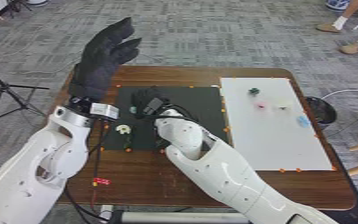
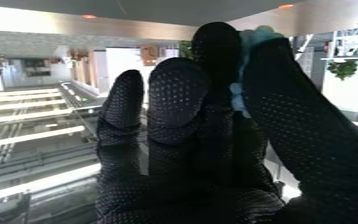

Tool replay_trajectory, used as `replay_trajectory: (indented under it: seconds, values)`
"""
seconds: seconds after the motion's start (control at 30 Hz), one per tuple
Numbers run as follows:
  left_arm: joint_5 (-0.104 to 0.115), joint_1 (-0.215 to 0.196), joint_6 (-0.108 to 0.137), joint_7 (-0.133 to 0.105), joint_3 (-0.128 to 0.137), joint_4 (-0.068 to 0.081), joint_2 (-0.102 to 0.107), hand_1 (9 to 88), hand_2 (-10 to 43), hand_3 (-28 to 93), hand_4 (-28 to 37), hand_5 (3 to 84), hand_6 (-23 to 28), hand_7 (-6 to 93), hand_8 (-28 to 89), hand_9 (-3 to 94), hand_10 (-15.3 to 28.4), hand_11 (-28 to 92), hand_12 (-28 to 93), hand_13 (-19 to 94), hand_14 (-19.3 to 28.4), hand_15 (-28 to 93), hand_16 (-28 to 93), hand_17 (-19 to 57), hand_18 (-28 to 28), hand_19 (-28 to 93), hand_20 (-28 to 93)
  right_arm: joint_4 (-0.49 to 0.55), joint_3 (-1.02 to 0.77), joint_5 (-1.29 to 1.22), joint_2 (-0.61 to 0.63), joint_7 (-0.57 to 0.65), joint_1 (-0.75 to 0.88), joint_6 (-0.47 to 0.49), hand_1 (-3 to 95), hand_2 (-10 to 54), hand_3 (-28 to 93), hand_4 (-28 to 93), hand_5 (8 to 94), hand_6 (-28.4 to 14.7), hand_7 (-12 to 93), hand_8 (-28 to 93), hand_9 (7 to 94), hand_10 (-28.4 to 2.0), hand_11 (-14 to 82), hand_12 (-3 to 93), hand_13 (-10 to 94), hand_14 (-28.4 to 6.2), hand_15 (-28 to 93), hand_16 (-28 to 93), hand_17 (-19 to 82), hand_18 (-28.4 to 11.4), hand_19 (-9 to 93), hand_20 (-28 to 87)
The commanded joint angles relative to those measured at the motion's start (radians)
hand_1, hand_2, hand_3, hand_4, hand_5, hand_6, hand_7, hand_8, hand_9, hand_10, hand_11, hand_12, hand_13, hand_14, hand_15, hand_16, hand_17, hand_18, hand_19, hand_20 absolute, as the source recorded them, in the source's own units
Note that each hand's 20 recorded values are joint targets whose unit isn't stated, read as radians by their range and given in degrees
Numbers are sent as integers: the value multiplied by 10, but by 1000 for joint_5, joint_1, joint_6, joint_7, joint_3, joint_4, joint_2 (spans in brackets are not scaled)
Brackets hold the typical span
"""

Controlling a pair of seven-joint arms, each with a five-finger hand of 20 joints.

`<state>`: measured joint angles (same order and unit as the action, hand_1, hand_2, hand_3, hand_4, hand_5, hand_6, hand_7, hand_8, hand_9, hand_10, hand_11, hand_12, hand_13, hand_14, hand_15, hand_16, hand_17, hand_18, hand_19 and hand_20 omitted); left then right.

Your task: Arrange flowers

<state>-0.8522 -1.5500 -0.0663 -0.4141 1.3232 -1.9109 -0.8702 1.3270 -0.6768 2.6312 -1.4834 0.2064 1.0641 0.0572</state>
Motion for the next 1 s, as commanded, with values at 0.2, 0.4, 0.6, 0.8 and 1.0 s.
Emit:
replay_trajectory:
  seconds: [0.2,0.4,0.6,0.8,1.0]
  values:
    - [-6,17,-5,-9,-6,2,-21,239,-64,649,-283,261,18,196,-102,230,102,117,201,203,137,179,68,-112,214,433,83,19,-12,17,-3,-21,14,26,383,-95,824,-282,590,5,472,28,707,-62,290,457,647,-44,657,363,216,-183,742,459]
    - [-5,23,-3,-11,-11,4,-23,239,-63,649,-283,262,18,195,-102,231,102,117,201,203,136,178,68,-112,214,433,83,22,-13,13,-1,-22,16,26,358,-95,841,-283,589,3,403,-5,675,-78,322,372,629,-49,663,347,208,-185,738,461]
    - [-5,21,-4,-12,-9,3,-26,238,-63,649,-283,262,18,195,-101,230,102,117,201,204,137,180,69,-112,214,433,82,24,-12,15,-1,-21,20,29,338,-95,857,-283,581,6,384,-168,646,-90,355,292,611,-56,670,335,200,-187,738,458]
    - [-4,17,-5,-13,-6,3,-28,237,-64,651,-283,262,18,196,-102,230,102,118,202,204,137,179,68,-112,214,433,83,25,-11,10,2,-12,21,29,331,-95,863,-282,564,0,374,-169,637,-95,357,270,600,-58,671,331,196,-187,738,458]
    - [-5,18,-1,-12,-6,3,-29,238,-63,649,-283,262,18,196,-102,230,102,118,201,204,136,179,68,-112,215,433,83,24,-15,13,2,-18,22,24,329,-95,865,-282,556,-2,369,-166,628,-97,359,263,597,-59,674,327,194,-188,739,459]
